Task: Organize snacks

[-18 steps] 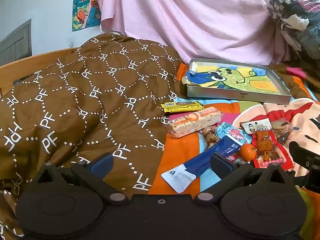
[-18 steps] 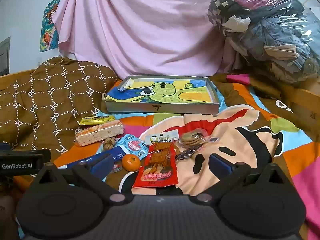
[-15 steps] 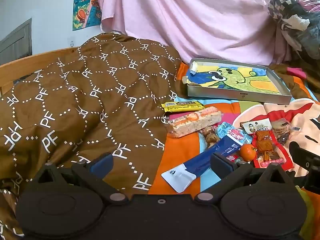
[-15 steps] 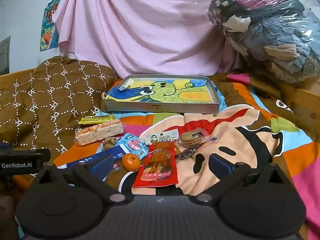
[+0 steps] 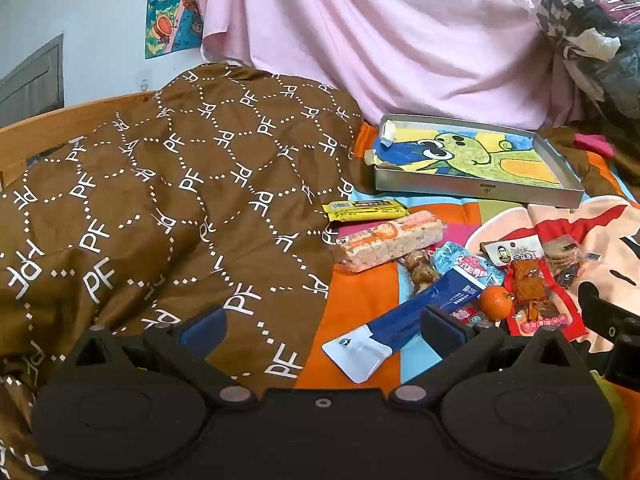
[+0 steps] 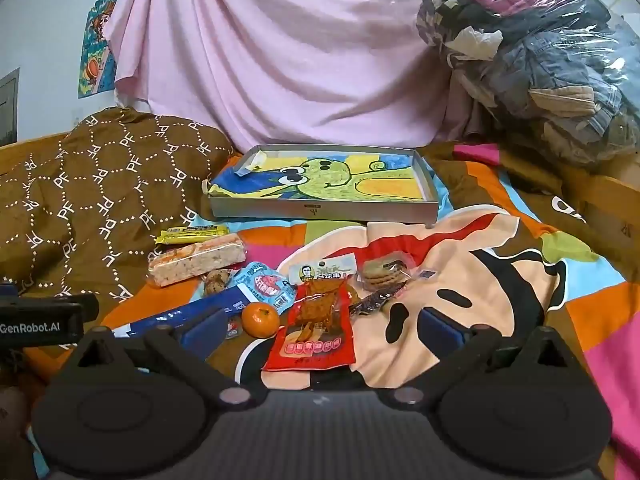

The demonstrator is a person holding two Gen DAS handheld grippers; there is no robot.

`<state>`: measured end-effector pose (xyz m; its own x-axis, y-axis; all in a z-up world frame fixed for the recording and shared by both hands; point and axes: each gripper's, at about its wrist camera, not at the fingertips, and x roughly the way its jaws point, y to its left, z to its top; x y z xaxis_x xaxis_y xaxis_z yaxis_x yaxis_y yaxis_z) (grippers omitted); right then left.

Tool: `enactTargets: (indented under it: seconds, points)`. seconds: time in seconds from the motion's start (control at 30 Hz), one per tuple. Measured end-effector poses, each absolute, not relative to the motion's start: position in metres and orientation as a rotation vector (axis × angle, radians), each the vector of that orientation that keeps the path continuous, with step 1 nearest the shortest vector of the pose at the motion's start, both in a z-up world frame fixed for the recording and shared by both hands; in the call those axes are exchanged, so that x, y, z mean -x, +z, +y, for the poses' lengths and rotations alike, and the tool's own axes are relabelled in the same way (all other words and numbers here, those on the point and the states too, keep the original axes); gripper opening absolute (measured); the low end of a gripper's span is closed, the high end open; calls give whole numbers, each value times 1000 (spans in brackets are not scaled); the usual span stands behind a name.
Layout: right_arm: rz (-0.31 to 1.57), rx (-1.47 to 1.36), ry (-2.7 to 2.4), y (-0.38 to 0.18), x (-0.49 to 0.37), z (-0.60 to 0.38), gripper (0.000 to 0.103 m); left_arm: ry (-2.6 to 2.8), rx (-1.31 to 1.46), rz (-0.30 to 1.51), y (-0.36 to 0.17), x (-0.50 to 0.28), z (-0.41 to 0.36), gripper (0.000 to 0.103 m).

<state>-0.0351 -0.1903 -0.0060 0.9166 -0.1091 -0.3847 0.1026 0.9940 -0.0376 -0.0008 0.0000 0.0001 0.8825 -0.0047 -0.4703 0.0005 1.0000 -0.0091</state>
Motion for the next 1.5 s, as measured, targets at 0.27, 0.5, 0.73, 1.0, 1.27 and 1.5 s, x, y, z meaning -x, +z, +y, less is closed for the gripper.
enactTargets:
  seconds: [0.27, 0.5, 0.73, 1.0, 1.27, 1.5]
  points:
    - [407, 17, -107, -8, 34, -191, 103, -3, 13, 494, -2, 0, -1, 102]
    - [408, 17, -108, -7, 34, -191, 103, -5, 14, 497, -2, 0, -2, 102]
    - [409, 18, -108, -8, 34, -191, 103, -4, 16, 499, -2, 0, -1, 102]
    - [410, 20, -109, -8, 34, -191, 103, -4, 17, 500, -2, -1, -1, 102]
    - [411, 20, -108, -7, 34, -191, 103, -4, 17, 501, -2, -1, -1, 102]
    - [407, 18, -105, -8, 34, -190, 103, -4, 18, 504, -2, 0, -2, 102]
